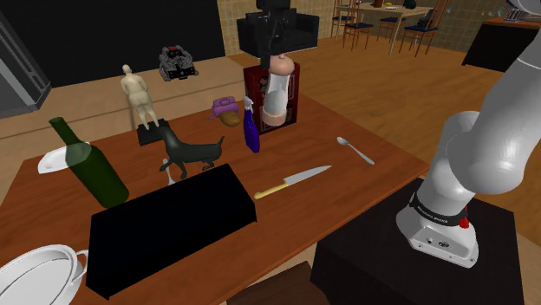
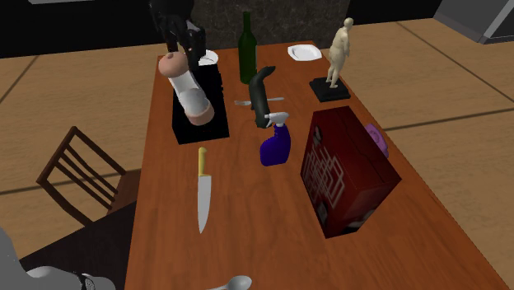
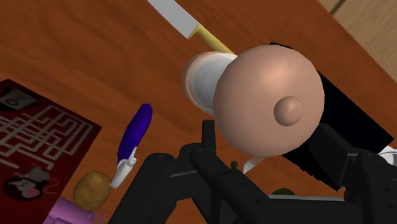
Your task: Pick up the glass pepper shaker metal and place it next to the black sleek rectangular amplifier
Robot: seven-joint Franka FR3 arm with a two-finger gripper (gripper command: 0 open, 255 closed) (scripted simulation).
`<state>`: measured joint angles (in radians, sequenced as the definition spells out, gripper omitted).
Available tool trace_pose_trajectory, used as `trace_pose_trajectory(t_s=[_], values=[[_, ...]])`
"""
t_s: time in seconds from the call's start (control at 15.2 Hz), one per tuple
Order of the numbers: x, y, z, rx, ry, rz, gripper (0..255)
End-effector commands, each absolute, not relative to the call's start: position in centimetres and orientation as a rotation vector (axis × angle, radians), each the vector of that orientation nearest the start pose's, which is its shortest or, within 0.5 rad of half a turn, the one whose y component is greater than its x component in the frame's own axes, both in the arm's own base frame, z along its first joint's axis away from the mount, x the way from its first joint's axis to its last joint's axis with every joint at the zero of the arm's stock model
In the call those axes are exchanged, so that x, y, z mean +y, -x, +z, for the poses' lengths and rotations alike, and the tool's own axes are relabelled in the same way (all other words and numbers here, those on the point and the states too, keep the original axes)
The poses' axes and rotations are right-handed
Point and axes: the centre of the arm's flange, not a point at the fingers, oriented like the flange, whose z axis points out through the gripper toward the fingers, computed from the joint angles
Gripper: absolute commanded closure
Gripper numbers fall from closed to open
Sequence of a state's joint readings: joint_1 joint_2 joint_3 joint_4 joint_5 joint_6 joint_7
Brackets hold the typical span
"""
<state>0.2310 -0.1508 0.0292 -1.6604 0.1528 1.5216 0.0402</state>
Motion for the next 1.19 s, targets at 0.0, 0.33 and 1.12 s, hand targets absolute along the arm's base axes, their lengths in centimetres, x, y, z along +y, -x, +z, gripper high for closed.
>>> trace_pose_trajectory(t_s=[0.0, 0.33, 1.12], values=[[16.9, -46.6, 65.7, -0.338, 2.974, 0.015, 255], [22.6, -43.3, 65.8, -0.338, 2.974, 0.015, 255], [33.9, -36.7, 64.7, -0.338, 2.974, 0.015, 255]])
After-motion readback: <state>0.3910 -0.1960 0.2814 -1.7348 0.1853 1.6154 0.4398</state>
